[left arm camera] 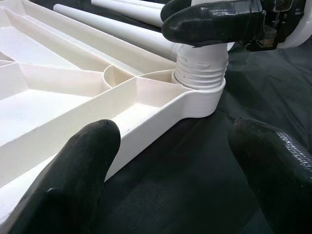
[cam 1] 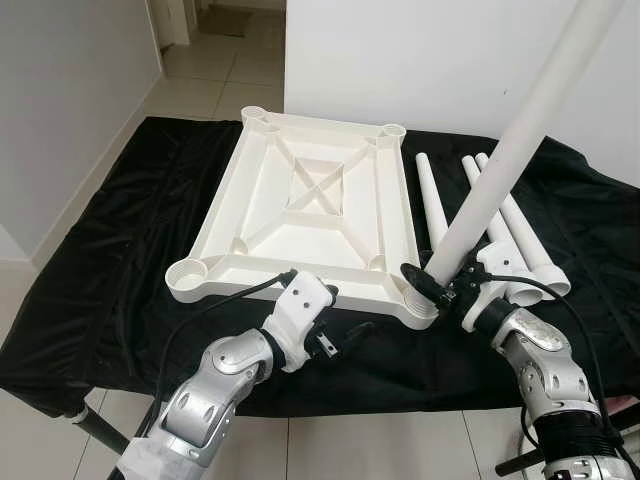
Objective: Building children table
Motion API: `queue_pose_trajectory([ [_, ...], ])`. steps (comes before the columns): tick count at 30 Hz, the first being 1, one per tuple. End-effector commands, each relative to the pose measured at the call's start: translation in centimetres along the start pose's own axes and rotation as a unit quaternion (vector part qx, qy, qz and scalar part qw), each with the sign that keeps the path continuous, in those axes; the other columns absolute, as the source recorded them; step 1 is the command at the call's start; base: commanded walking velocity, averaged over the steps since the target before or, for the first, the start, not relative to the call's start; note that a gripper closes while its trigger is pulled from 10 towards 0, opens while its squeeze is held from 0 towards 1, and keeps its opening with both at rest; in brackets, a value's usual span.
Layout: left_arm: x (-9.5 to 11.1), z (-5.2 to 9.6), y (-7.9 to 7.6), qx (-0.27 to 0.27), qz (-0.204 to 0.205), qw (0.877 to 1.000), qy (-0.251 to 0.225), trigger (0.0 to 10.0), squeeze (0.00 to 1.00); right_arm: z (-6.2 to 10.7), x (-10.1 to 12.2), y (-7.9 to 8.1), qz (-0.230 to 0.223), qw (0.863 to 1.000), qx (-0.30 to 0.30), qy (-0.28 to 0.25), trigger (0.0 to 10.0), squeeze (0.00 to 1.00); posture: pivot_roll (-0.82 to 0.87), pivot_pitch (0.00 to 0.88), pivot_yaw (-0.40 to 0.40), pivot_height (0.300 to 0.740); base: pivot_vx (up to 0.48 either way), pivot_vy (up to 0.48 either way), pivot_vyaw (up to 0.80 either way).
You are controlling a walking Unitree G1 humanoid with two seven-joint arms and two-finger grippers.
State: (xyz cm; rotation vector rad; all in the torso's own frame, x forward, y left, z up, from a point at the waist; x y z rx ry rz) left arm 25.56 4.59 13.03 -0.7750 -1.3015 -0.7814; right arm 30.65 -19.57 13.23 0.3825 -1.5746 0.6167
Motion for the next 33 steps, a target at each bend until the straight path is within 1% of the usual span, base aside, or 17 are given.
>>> queue_pose_trajectory([
  [1, 0.1, 0.0, -0.1, -0.002, 0.001, 1.000, 0.001, 10.0, 0.00, 0.1, -0.8, 0.3, -0.002, 1.000, 0.016, 0.020, 0.0, 0.00, 0.03, 0.000, -0.057, 0.740, 0.000, 0.000, 0.00],
  [2, 0.1, 0.0, 0.0, -0.001, 0.001, 1.000, 0.000, 10.0, 0.00, 0.1, -0.9, 0.4, -0.002, 1.000, 0.013, 0.023, 9.0, 0.00, 0.03, 0.000, -0.058, 0.740, 0.000, 0.000, 0.00],
  [4, 0.1, 0.0, 0.0, -0.001, 0.001, 1.000, 0.000, 10.0, 0.00, 0.1, -1.0, 0.4, -0.002, 1.000, 0.010, 0.024, 9.0, 0.00, 0.03, 0.000, -0.058, 0.740, 0.000, 0.000, 0.00],
  [5, 0.1, 0.0, 0.0, -0.001, 0.001, 1.000, 0.000, 10.0, 0.00, -0.1, -0.9, 0.6, -0.005, 1.000, -0.001, 0.020, 10.0, 0.00, 0.03, 0.000, -0.058, 0.740, 0.000, 0.000, 0.00],
  [8, 0.1, 0.0, 0.0, -0.001, 0.001, 1.000, -0.001, 10.0, 0.00, -0.4, -0.8, 0.8, -0.006, 1.000, -0.020, 0.014, 10.0, 0.00, 0.03, 0.000, -0.058, 0.740, 0.000, 0.000, 0.00],
  [10, 0.1, 0.0, 0.0, -0.002, 0.001, 1.000, 0.000, 10.0, 0.00, -0.9, -1.1, 0.8, -0.008, 0.997, -0.064, 0.030, 10.0, 0.00, 0.03, 0.000, -0.057, 0.740, 0.000, 0.000, 0.00],
  [13, 0.1, 0.0, 0.0, -0.002, 0.001, 1.000, -0.001, 10.0, 0.00, -1.2, -1.2, 0.7, -0.010, 0.995, -0.092, 0.035, 10.0, 0.00, 0.03, 0.000, -0.058, 0.740, 0.000, 0.000, 0.00],
  [14, 0.1, -0.1, 0.0, -0.002, 0.001, 1.000, -0.001, 10.0, 0.00, -1.5, -1.3, 1.1, -0.025, 0.992, -0.122, 0.036, 10.0, 0.00, 0.02, 0.000, -0.058, 0.740, 0.000, 0.000, 0.00],
  [15, 0.1, -0.1, 0.0, -0.002, 0.001, 1.000, -0.001, 10.0, 0.00, -1.5, -1.3, 1.1, -0.025, 0.992, -0.122, 0.036, 10.0, 0.00, 0.02, 0.000, -0.058, 0.740, 0.000, 0.000, 0.00],
  [17, 0.1, -0.1, -0.1, -0.003, 0.003, 1.000, 0.000, 10.0, 0.00, -2.0, -1.4, 1.8, -0.058, 0.982, -0.177, 0.038, 10.0, 0.00, 0.02, 0.000, -0.059, 0.740, 0.000, 0.000, 0.00],
  [18, 0.1, -0.1, -0.1, -0.003, 0.003, 1.000, 0.000, 10.0, 0.00, -2.0, -1.4, 1.8, -0.058, 0.982, -0.177, 0.038, 10.0, 0.00, 0.02, 0.000, -0.059, 0.740, 0.000, 0.000, 0.00],
  [19, 0.1, -0.1, -0.1, -0.003, 0.003, 1.000, 0.000, 10.0, 0.00, -2.3, -1.7, 2.5, -0.084, 0.970, -0.223, 0.041, 10.0, 0.00, 0.02, 0.000, -0.060, 0.740, 0.000, 0.000, 0.00],
  [20, 0.1, -0.1, -0.1, -0.003, 0.004, 1.000, -0.001, 10.0, 0.00, -2.4, -1.7, 3.0, -0.100, 0.964, -0.242, 0.038, 10.0, 0.00, 0.02, 0.000, -0.060, 0.740, 0.000, 0.000, 0.00],
  [21, 0.1, -0.1, -0.1, -0.003, 0.004, 1.000, -0.001, 10.0, 0.00, -2.4, -1.7, 3.0, -0.100, 0.964, -0.242, 0.038, 10.0, 0.00, 0.02, 0.000, -0.060, 0.740, 0.000, 0.000, 0.00],
  [23, 0.1, -0.1, -0.2, -0.004, 0.004, 1.000, -0.001, 10.0, 0.00, -2.6, -1.8, 3.9, -0.122, 0.949, -0.288, 0.033, 10.0, 0.00, 0.02, 0.000, -0.061, 0.740, 0.000, 0.000, 0.00],
  [30, 0.0, -0.2, -0.3, -0.004, 0.007, 1.000, -0.001, 10.0, 0.00, -3.6, -1.4, 6.5, -0.162, 0.933, -0.321, 0.023, 10.0, 0.00, 0.02, 0.000, -0.065, 0.740, 0.000, 0.000, 0.00],
  [33, 0.0, -0.2, -0.4, -0.004, 0.009, 1.000, -0.001, 10.0, 0.00, -4.0, -0.9, 7.2, -0.160, 0.937, -0.311, 0.020, 10.0, 0.00, 0.02, 0.000, -0.063, 0.740, 0.000, 0.000, 0.00],
])
Point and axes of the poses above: a point about 5 cm out from each wrist's last joint towards the gripper, its own z axis pointing back from the gripper into the wrist, its own x axis along the axis of the wrist's last joint, y = z × x, the point moved 1 cm from there along -z, pointing out of the wrist towards the gripper, and after that the axes turned 7 degrees about z, right-handed, at the moved point
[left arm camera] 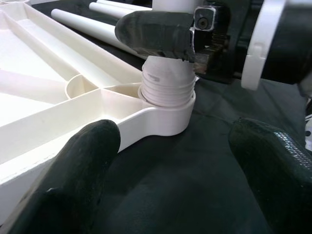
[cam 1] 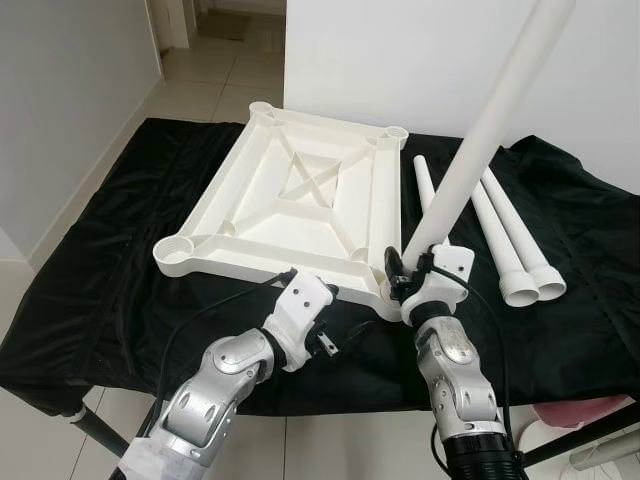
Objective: Building children table
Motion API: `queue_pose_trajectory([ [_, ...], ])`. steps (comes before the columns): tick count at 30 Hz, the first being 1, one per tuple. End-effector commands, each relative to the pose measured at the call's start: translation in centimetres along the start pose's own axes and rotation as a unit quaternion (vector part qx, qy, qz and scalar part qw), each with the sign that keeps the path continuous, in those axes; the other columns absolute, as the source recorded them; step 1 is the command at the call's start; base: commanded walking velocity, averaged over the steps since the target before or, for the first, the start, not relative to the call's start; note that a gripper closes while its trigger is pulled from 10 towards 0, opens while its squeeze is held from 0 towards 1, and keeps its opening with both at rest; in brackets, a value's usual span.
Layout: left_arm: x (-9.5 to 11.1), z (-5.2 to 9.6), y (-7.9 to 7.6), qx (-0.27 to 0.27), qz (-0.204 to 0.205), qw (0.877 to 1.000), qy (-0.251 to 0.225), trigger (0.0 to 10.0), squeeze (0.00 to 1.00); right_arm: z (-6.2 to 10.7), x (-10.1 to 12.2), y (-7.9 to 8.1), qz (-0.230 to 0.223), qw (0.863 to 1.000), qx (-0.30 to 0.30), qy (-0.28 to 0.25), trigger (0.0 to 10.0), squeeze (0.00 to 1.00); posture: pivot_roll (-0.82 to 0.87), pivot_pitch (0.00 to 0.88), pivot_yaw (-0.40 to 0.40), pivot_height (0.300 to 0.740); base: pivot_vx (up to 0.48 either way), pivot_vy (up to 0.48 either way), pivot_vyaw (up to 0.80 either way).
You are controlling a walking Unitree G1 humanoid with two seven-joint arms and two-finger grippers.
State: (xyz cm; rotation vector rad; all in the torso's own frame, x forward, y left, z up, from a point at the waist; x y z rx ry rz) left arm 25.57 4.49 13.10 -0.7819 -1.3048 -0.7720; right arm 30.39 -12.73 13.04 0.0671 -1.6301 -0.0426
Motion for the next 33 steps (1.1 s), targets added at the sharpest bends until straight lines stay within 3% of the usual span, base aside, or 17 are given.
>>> queue_pose_trajectory([
  [1, -0.1, -0.1, -0.4, -0.005, 0.006, 1.000, 0.003, 10.0, 0.00, 0.7, -1.7, 0.9, -0.045, 0.998, -0.010, 0.043, 10.0, 0.00, 0.02, 0.000, -0.060, 0.740, 0.000, 0.000, 0.00],
  [10, -0.1, -0.2, -0.4, -0.008, 0.006, 1.000, 0.002, 10.0, 0.00, 0.3, -0.6, -0.2, -0.012, 1.000, -0.001, 0.025, 10.0, 0.02, 0.02, 0.000, -0.065, 0.740, 0.000, 0.000, 0.00],
  [11, -0.1, -0.2, -0.5, -0.008, 0.006, 1.000, 0.002, 10.0, 0.00, 0.3, -0.3, -0.3, -0.013, 1.000, 0.013, 0.017, 10.0, 1.00, 0.02, 0.000, -0.066, 0.740, 0.000, 0.000, 0.00],
  [18, -0.2, -0.3, -0.6, -0.009, 0.007, 1.000, 0.002, 10.0, 0.00, 0.4, 0.3, -0.7, -0.005, 0.998, 0.057, 0.000, 10.0, 1.00, 0.02, 0.000, -0.070, 0.740, 0.000, 0.000, 0.00],
  [19, -0.2, -0.3, -0.6, -0.009, 0.006, 1.000, 0.001, 10.0, 0.00, 0.4, 0.5, -0.9, -0.003, 0.997, 0.072, -0.003, 10.0, 0.00, 0.01, 0.000, -0.070, 0.740, 0.000, 0.000, 0.00],
  [24, -0.2, -0.3, -0.6, -0.009, 0.006, 1.000, 0.001, 10.0, 0.00, 0.2, 1.0, -1.6, -0.024, 0.994, 0.105, -0.007, 10.0, 0.00, 0.02, 0.000, -0.073, 0.740, 0.000, 0.000, 0.00],
  [25, -0.2, -0.3, -0.7, -0.009, 0.006, 1.000, 0.001, 10.0, 0.00, 0.1, 1.2, -1.7, -0.052, 0.993, 0.106, -0.007, 10.0, 0.00, 0.02, 0.000, -0.076, 0.740, 0.000, 0.000, 0.00],
  [26, -0.2, -0.3, -0.7, -0.009, 0.006, 1.000, 0.001, 10.0, 0.00, 0.1, 1.2, -1.7, -0.052, 0.993, 0.106, -0.007, 10.0, 0.00, 0.02, 0.000, -0.076, 0.740, 0.000, 0.000, 0.00],
  [28, -0.2, -0.4, -0.7, -0.009, 0.006, 1.000, 0.001, 10.0, 0.00, -0.1, 1.5, -2.3, -0.123, 0.988, 0.093, -0.007, 10.0, 0.00, 0.02, 0.000, -0.077, 0.740, 0.000, 0.000, 0.00],
  [30, -0.2, -0.4, -0.7, -0.009, 0.006, 1.000, 0.001, 10.0, 0.00, -0.2, 1.5, -2.4, -0.147, 0.985, 0.091, -0.007, 10.0, 0.00, 0.02, 0.000, -0.077, 0.740, 0.000, 0.000, 0.00],
  [32, -0.3, -0.3, -0.7, -0.008, 0.007, 1.000, 0.000, 10.0, 0.00, -0.2, 1.5, -2.4, -0.126, 0.987, 0.100, -0.009, 10.0, 0.00, 0.02, 0.000, -0.077, 0.740, 0.000, 0.000, 0.00],
  [33, -0.3, -0.3, -0.7, -0.008, 0.007, 1.000, 0.000, 10.0, 0.00, -0.1, 1.5, -2.3, -0.148, 0.984, 0.103, -0.008, 10.0, 0.00, 0.02, 0.000, -0.076, 0.740, 0.000, 0.000, 0.00],
])
Point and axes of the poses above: a point about 5 cm out from each wrist's last joint towards the gripper, its own z axis pointing back from the gripper into the wrist, its own x axis along the axis of the wrist's last joint, y = z × x, the point moved 1 cm from there along -z, pointing out of the wrist towards the gripper, and after that the axes turned 7 degrees about z, right-handed, at the moved point
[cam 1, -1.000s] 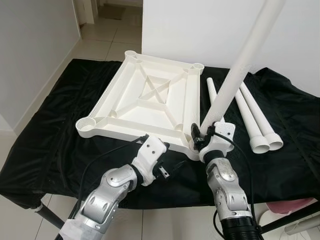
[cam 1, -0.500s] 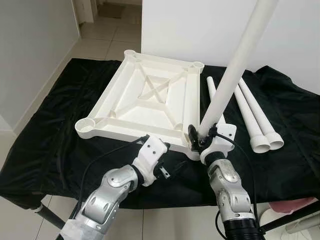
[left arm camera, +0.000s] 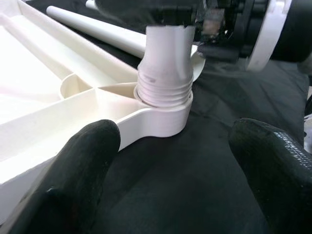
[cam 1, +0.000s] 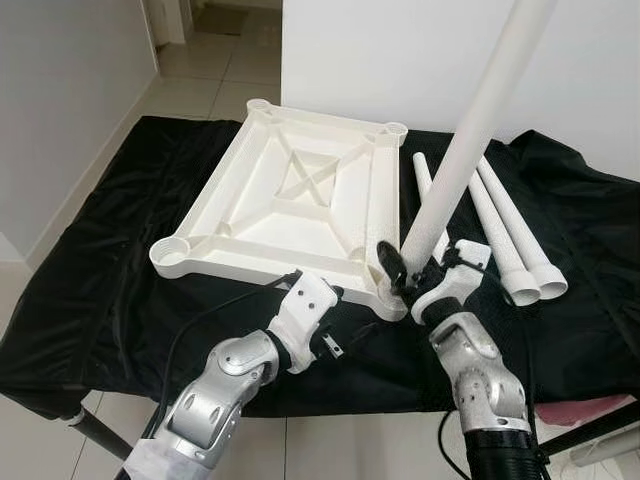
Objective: Building children table
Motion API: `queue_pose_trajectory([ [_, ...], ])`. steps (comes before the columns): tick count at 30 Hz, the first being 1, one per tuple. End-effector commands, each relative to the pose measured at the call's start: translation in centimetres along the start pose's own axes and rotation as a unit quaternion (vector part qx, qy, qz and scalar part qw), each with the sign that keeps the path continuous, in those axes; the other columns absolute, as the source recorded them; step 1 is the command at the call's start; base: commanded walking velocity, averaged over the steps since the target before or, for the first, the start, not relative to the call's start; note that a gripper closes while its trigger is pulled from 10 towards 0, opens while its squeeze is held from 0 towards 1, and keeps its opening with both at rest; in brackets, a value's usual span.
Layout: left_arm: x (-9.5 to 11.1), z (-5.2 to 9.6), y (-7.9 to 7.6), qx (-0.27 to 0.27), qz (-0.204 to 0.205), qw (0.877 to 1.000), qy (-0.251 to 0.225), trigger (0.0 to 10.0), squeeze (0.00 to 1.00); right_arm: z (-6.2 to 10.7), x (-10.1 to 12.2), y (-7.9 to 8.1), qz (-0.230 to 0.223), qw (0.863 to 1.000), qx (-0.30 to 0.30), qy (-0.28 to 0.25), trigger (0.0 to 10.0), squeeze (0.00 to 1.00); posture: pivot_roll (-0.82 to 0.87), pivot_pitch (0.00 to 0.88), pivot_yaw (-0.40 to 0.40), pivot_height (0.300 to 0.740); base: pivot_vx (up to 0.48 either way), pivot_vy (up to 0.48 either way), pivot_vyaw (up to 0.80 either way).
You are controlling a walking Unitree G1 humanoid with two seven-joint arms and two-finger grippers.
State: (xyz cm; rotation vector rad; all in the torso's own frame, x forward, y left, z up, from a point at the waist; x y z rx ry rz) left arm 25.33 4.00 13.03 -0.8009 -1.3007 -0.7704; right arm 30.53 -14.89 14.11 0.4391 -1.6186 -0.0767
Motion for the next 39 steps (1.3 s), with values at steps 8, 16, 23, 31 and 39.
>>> queue_pose_trajectory([
  [8, -0.1, -0.1, -0.1, -0.002, -0.002, 1.000, 0.003, 10.0, 0.00, 0.1, 0.8, -0.7, -0.067, 0.997, -0.006, -0.025, 10.0, 0.00, 0.02, 0.000, -0.072, 0.740, 0.000, 0.000, 0.00],
  [16, -0.1, -0.1, 0.0, -0.003, -0.002, 1.000, 0.003, 10.0, 0.00, 0.2, 0.3, -0.9, -0.110, 0.994, -0.012, -0.017, 10.0, 0.00, 0.01, 0.000, -0.066, 0.740, 0.000, 0.000, 0.00],
  [23, 0.1, -0.3, 0.0, -0.002, -0.001, 1.000, 0.001, 10.0, 0.00, 0.5, -0.6, 0.9, 0.108, 0.990, 0.090, 0.021, 10.0, 0.00, 0.01, 0.000, -0.066, 0.740, 0.000, 0.000, 0.00],
  [31, 0.0, -0.3, -0.1, -0.005, 0.002, 1.000, 0.002, 10.0, 0.00, 0.2, 0.9, -1.5, 0.179, 0.976, 0.124, 0.024, 10.0, 0.00, 0.01, 0.000, -0.061, 0.740, 0.000, 0.000, 0.00],
  [39, 0.1, -0.2, -0.1, -0.009, 0.002, 1.000, 0.004, 10.0, 0.00, -0.4, 1.0, -3.0, 0.244, 0.951, 0.183, 0.044, 10.0, 0.00, 0.01, 0.000, -0.054, 0.740, 0.000, 0.000, 0.00],
])
Point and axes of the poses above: a point about 5 cm out from each wrist's last joint towards the gripper, its own z axis pointing back from the gripper into the wrist, its own x axis along the axis of the wrist's last joint, y = z × x, the point moved 1 cm from there along -z, pointing out of the wrist towards the gripper, and after that the axes turned 7 degrees about z, right-handed, at the moved point
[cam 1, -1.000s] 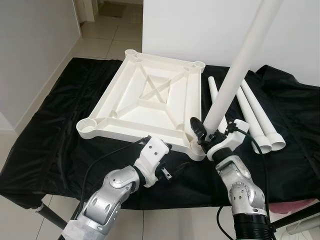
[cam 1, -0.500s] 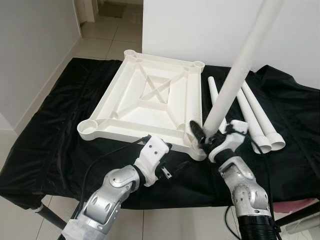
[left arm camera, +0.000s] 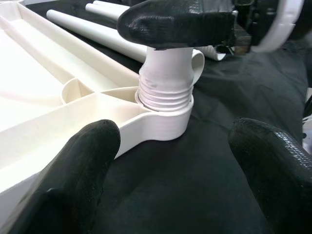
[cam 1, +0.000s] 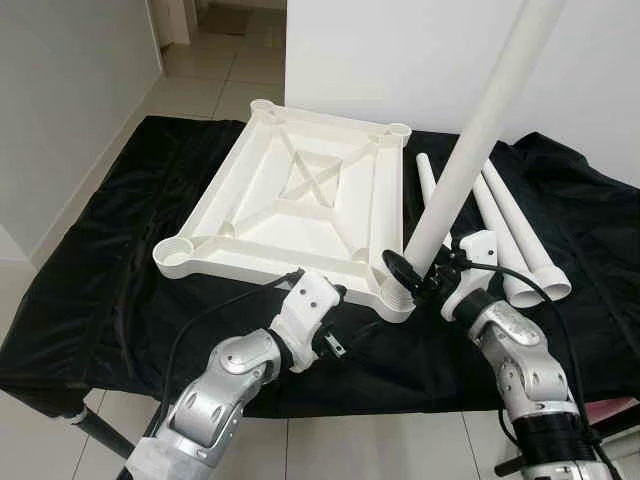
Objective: Building children table
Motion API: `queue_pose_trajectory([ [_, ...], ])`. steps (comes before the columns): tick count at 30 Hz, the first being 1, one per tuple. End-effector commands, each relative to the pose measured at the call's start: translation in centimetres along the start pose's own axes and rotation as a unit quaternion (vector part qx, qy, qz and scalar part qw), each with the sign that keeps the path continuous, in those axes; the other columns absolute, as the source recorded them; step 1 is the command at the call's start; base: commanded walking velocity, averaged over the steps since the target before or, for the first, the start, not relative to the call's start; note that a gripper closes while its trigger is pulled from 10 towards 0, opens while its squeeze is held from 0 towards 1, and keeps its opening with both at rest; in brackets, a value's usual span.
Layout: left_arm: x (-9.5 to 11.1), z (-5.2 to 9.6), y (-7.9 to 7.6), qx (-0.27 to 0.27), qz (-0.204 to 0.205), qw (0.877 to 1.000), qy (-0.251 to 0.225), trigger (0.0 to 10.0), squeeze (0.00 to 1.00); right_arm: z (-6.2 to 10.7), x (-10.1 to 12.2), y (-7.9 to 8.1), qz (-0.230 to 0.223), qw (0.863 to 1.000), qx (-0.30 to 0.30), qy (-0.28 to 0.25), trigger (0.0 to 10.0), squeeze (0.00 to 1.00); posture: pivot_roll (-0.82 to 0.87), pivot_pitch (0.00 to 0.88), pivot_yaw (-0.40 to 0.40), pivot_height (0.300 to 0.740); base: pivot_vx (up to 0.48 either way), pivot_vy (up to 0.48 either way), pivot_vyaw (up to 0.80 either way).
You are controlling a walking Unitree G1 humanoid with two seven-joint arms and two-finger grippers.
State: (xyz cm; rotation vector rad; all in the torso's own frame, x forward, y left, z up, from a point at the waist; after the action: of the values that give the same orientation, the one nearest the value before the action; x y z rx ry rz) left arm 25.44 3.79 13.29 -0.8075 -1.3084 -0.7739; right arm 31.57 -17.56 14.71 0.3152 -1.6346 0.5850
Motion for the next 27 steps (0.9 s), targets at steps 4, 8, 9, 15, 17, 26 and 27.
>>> queue_pose_trajectory([
  [4, -0.2, 0.0, -0.2, -0.010, 0.007, 1.000, 0.011, 10.0, 0.00, -0.2, -1.1, 0.0, 0.008, 0.999, 0.043, 0.025, 10.0, 0.00, 0.01, 0.000, -0.051, 0.740, 0.000, 0.000, 0.00],
  [8, -0.3, 0.0, -0.3, -0.016, 0.013, 1.000, 0.015, 10.0, 0.00, -0.7, -1.7, 0.4, 0.010, 0.997, 0.072, 0.037, 10.0, 0.00, 0.01, 0.000, -0.049, 0.740, 0.000, 0.000, 0.00],
  [9, -0.3, 0.0, -0.4, -0.018, 0.015, 1.000, 0.016, 10.0, 0.00, -0.9, -2.0, 0.5, 0.008, 0.996, 0.081, 0.041, 10.0, 0.00, 0.01, 0.000, -0.049, 0.740, 0.000, 0.000, 0.00],
  [15, -0.2, 0.0, -0.4, -0.020, 0.019, 0.999, 0.022, 10.0, 0.00, -1.3, -2.9, 0.7, 0.003, 0.994, 0.097, 0.045, 2.3, 0.00, 0.01, 0.000, -0.048, 0.740, 0.000, 0.000, 0.00],
  [17, -0.2, -0.1, -0.4, -0.020, 0.022, 0.999, 0.026, 10.0, 0.00, -1.5, -3.2, 0.7, 0.001, 0.994, 0.099, 0.048, 0.0, 0.00, 0.02, 0.000, -0.049, 0.740, 0.000, 0.000, 0.00],
  [26, -0.2, 0.0, -0.2, -0.016, 0.021, 0.999, 0.030, 10.0, 0.00, -1.0, -4.0, 1.0, -0.018, 0.995, 0.081, 0.048, 0.0, 0.00, 0.02, 0.000, -0.061, 0.740, 0.000, 0.000, 0.00],
  [27, -0.2, 0.0, -0.2, -0.016, 0.021, 0.999, 0.030, 10.0, 0.00, -1.0, -4.1, 1.1, -0.020, 0.996, 0.077, 0.046, 0.0, 0.00, 0.02, 0.000, -0.062, 0.740, 0.000, 0.000, 0.00],
])
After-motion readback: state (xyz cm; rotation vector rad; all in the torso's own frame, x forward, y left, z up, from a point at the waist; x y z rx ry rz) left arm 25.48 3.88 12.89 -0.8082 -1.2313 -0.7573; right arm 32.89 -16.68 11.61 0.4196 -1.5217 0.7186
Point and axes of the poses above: a point about 5 cm out from each wrist's last joint towards the gripper, its own z axis pointing back from the gripper into the wrist, its own x axis along the axis of the wrist's last joint, y = z × x, the point moved 1 cm from there along -z, pointing out of the wrist towards the gripper, and after that the axes turned 7 degrees about z, right-handed, at the moved point
